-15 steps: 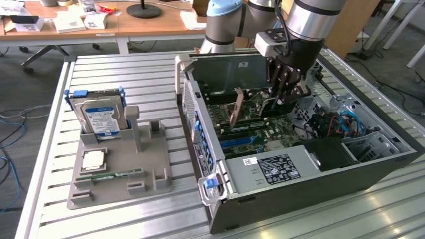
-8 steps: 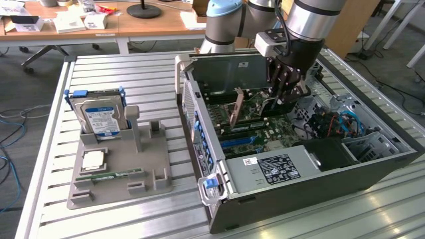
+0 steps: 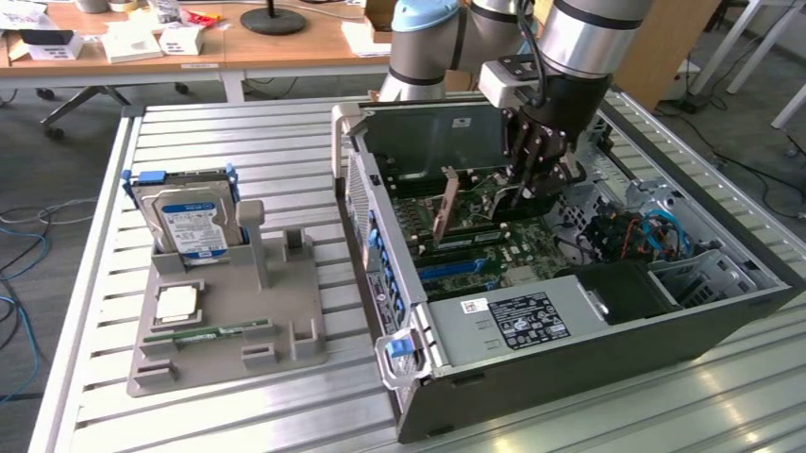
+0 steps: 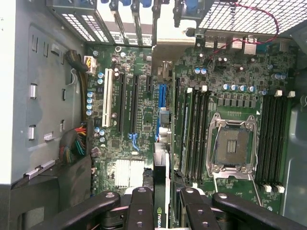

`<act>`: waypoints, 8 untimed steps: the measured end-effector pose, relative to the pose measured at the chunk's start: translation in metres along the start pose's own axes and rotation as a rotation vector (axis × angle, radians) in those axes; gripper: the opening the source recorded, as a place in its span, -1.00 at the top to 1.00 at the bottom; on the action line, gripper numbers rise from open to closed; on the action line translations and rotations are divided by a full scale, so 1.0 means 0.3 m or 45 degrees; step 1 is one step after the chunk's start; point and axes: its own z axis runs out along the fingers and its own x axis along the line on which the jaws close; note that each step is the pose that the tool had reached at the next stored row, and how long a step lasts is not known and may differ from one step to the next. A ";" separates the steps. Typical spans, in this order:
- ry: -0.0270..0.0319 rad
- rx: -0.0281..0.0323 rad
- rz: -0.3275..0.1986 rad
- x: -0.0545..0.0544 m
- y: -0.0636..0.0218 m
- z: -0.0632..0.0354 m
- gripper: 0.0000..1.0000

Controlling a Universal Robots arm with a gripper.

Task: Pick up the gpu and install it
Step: 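Insert the gpu into the slot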

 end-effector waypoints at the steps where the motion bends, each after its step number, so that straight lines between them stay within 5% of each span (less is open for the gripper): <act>1: 0.0000 0.0000 0.000 0.000 0.000 0.000 0.47; 8: -0.0001 0.0000 0.000 0.000 0.000 0.029 0.47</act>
